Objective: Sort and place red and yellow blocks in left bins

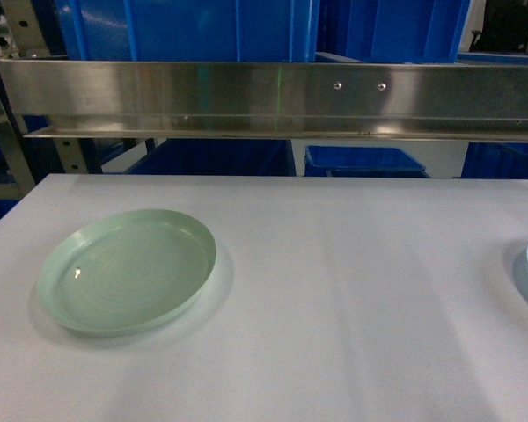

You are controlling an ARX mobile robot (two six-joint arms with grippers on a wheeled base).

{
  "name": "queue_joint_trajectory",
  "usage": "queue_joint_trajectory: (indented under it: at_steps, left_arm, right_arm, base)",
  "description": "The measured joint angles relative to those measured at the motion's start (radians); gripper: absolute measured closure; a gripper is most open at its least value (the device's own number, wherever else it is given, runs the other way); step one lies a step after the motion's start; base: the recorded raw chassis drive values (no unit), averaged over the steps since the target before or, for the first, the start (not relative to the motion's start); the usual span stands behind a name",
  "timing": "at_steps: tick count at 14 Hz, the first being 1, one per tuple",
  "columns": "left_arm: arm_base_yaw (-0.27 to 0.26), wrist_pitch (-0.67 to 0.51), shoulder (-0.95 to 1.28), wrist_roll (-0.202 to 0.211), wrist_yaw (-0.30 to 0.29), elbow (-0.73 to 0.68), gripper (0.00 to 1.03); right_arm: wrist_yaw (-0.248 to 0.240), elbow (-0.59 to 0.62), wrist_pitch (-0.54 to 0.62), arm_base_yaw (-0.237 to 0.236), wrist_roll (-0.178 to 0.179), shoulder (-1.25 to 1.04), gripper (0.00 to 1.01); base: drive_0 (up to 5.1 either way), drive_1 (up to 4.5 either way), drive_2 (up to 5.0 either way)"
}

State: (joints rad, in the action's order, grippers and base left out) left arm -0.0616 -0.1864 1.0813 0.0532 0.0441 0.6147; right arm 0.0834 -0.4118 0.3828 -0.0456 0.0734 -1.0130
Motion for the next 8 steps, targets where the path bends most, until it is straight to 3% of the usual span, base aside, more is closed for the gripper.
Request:
queue_joint_trajectory:
  at_steps: [4,8]
  left_arm:
    - [0.000,-0.001,0.000,0.000,0.000,0.000,0.77]
    - [0.001,0.001,0.001,0.000,0.000,0.000,0.77]
  right_arm:
    - [0.000,0.000,0.000,0.000,0.000,0.000,0.73]
    - [0.000,0.000,0.001,0.000,0.000,0.000,0.73]
  base:
    - [-5.0,2.47,2.5]
    - [-4.8,1.29,3.5]
